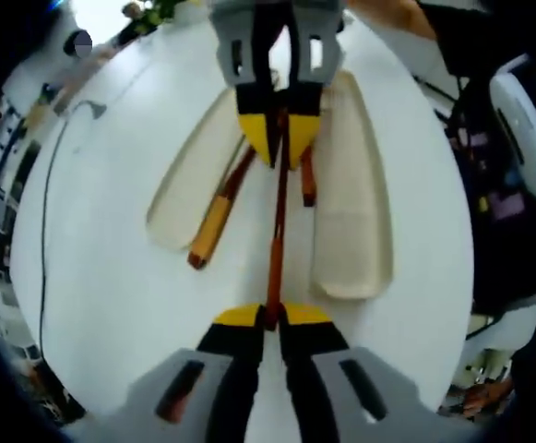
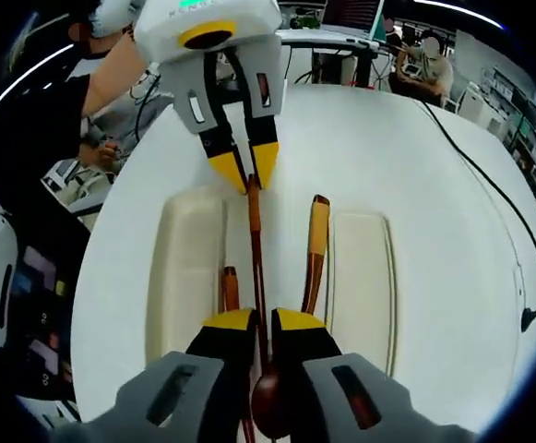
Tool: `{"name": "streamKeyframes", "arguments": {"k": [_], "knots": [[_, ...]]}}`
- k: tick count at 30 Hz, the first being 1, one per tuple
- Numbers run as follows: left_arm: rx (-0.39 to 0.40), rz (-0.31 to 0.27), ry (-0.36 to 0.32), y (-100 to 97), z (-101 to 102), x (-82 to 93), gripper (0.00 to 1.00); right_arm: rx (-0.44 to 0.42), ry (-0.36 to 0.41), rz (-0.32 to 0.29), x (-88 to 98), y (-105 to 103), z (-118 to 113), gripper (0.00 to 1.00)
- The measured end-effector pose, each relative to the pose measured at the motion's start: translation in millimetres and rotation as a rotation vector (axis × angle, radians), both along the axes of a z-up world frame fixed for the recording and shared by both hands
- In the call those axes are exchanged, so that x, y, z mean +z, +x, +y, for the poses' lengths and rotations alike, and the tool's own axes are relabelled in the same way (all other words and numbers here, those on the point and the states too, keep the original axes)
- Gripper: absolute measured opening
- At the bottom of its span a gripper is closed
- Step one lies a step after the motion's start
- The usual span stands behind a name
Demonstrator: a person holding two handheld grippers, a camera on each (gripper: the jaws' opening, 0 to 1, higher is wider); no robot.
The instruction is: Arrange the utensils inside the cutlery case until each visible utensil rests in its matching compartment.
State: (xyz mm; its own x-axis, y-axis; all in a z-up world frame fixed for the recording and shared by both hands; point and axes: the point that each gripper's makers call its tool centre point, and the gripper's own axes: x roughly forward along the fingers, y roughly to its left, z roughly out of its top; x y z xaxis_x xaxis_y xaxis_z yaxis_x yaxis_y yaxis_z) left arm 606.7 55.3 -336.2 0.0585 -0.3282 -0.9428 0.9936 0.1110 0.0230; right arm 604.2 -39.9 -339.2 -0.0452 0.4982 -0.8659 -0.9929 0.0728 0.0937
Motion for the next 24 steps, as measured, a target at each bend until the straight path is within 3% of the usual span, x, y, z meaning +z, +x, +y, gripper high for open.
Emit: {"name": "streamKeyframes", "arguments": {"k": [5, 10, 14, 15, 19, 20, 24], "knots": [[-0.004, 0.005, 0.012, 0.2, 0, -0.2, 0.07, 0.049, -0.095, 0.032, -1.9, -1, 3, 0.03], [0.006, 0.014, 0.007, 1.2, -1, -0.1, 0.07, 0.061, -0.128, 0.003, -2.2, -2, 4, 0.03], [-0.026, -0.007, -0.010, 1.2, -3, 0.3, 0.07, 0.060, -0.097, -0.003, -1.5, -2, 4, 0.03], [-0.031, -0.010, -0.015, 2.0, -5, 0.4, 0.07, 0.101, -0.058, -0.020, -0.7, -1, 8, 0.03], [-0.028, 0.001, -0.053, 3.9, -13, 0.5, 0.08, 0.050, 0.002, 0.035, 1.0, -7, 16, 0.02], [-0.030, 0.002, -0.054, 4.5, -14, 0.9, 0.08, 0.037, -0.001, 0.054, 1.0, -8, 18, 0.02], [-0.029, 0.000, -0.044, 4.2, -14, 1.9, 0.07, 0.026, -0.022, 0.038, 1.5, -8, 17, 0.02]]}}
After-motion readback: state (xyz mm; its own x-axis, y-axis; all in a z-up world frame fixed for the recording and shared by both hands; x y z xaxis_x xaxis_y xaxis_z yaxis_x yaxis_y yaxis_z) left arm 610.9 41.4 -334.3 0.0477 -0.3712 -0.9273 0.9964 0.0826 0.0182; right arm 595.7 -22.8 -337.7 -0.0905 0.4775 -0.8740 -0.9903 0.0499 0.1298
